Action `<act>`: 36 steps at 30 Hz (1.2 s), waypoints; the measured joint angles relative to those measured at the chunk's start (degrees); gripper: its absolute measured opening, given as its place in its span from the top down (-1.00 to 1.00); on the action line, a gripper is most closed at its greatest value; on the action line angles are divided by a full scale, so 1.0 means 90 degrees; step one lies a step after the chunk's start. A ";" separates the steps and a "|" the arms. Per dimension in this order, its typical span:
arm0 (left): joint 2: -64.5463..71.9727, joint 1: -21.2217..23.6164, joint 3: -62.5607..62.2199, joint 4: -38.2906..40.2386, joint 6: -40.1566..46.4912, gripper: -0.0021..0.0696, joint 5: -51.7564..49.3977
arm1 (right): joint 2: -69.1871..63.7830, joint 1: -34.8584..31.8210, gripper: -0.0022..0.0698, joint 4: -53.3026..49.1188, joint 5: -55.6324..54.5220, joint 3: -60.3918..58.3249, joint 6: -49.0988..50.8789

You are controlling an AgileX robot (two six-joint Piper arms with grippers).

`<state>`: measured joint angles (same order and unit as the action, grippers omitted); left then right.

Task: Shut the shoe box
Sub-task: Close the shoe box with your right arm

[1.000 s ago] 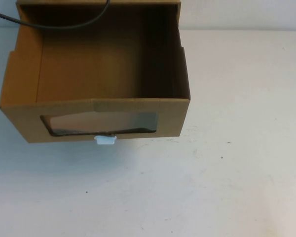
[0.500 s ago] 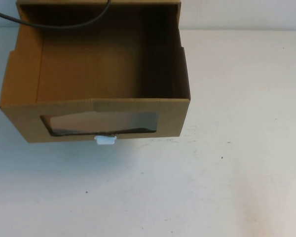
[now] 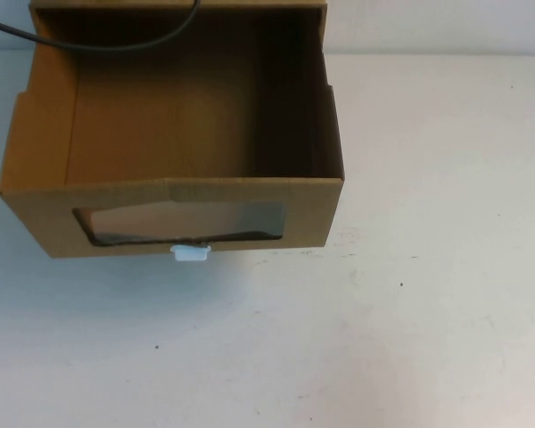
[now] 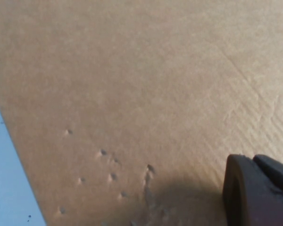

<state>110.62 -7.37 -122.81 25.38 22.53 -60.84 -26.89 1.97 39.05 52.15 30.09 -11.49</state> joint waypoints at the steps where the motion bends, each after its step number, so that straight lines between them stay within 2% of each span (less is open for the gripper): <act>1: 0.0000 0.0000 0.0000 0.0000 0.0000 0.95 0.0000 | -0.0393 0.0000 0.97 -0.0227 0.0318 0.0289 -0.0069; 6: 0.0000 0.0000 0.0000 0.0000 -0.0013 0.95 -0.0010 | -0.1958 0.0115 0.97 -0.0875 0.1174 0.1363 -0.0252; 11: 0.0000 0.0000 0.0000 -0.0010 -0.0013 0.95 -0.0010 | -0.3020 0.1191 0.97 -0.1204 0.0980 0.2262 -0.0115; 15: 0.0000 0.0000 0.0000 -0.0010 -0.0013 0.95 -0.0010 | -0.3756 0.2907 0.97 -0.2274 0.0500 0.3028 0.0809; 20: 0.0000 0.0000 0.0000 -0.0010 -0.0013 0.95 -0.0010 | -0.4566 0.5221 0.97 -0.4339 -0.0693 0.3576 0.2385; 24: 0.0000 0.0000 0.0000 -0.0010 -0.0013 0.95 -0.0010 | -0.5018 0.6438 0.97 -0.6406 -0.1956 0.3603 0.3833; 29: 0.0000 0.0000 0.0000 -0.0010 -0.0013 0.95 -0.0010 | -0.5607 0.6810 0.97 -0.8817 -0.3369 0.3618 0.5799; 36: 0.0000 0.0000 0.0000 -0.0010 -0.0013 0.95 -0.0010 | -0.6356 0.6824 0.97 -1.1614 -0.3652 0.3856 0.8471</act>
<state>110.62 -7.37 -122.81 25.29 22.41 -60.93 -84.09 63.38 -65.47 19.28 64.79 64.75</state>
